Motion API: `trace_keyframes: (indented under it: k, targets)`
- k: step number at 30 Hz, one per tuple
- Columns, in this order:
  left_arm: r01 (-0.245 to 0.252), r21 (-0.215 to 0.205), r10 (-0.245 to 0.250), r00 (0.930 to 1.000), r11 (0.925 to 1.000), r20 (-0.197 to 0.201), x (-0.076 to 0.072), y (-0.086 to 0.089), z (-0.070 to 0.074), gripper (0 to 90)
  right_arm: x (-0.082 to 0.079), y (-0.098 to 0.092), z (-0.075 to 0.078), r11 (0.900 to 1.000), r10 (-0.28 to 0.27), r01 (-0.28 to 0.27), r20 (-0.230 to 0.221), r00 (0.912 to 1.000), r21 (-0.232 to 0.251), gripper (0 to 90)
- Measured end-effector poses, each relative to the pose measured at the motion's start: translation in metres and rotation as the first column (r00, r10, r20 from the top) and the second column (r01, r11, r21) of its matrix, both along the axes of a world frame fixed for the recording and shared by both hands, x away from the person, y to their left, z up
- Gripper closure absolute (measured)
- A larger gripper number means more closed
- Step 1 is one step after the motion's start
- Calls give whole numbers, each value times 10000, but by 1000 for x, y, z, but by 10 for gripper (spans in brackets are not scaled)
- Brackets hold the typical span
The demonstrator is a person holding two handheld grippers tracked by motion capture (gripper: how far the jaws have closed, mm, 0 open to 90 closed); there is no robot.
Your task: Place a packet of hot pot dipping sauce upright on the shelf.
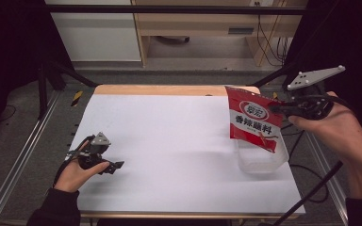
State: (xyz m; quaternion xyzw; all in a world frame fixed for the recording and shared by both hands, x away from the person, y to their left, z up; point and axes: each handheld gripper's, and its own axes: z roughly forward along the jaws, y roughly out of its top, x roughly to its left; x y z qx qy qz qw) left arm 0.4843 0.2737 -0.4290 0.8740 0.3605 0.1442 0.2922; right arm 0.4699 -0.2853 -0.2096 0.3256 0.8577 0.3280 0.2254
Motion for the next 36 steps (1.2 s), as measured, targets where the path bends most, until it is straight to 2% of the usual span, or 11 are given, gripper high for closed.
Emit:
trace_keyframes:
  k: [9, 17, 31, 36]
  targets:
    - [0, -12, 0, 10000, 10000, 27, 0, 0, 0, 89, 3, -16, -8, 9997, -238, 241, -253, 9994, 101, 900]
    - [-2, -17, 2, 10000, 10000, 13, 0, 1, -1, 89, 4, -24, -12, 9990, -413, 418, -295, 9987, 143, 900]
    - [1, 57, 0, 10000, 10000, -62, 1, 0, -3, 88, 11, -31, -36, 9978, -650, 655, -500, 9966, 86, 900]
    - [-5, 82, 6, 10000, 10000, -86, 1, 0, -4, 88, 12, -34, -45, 9971, -704, 720, -590, 9958, 256, 900]
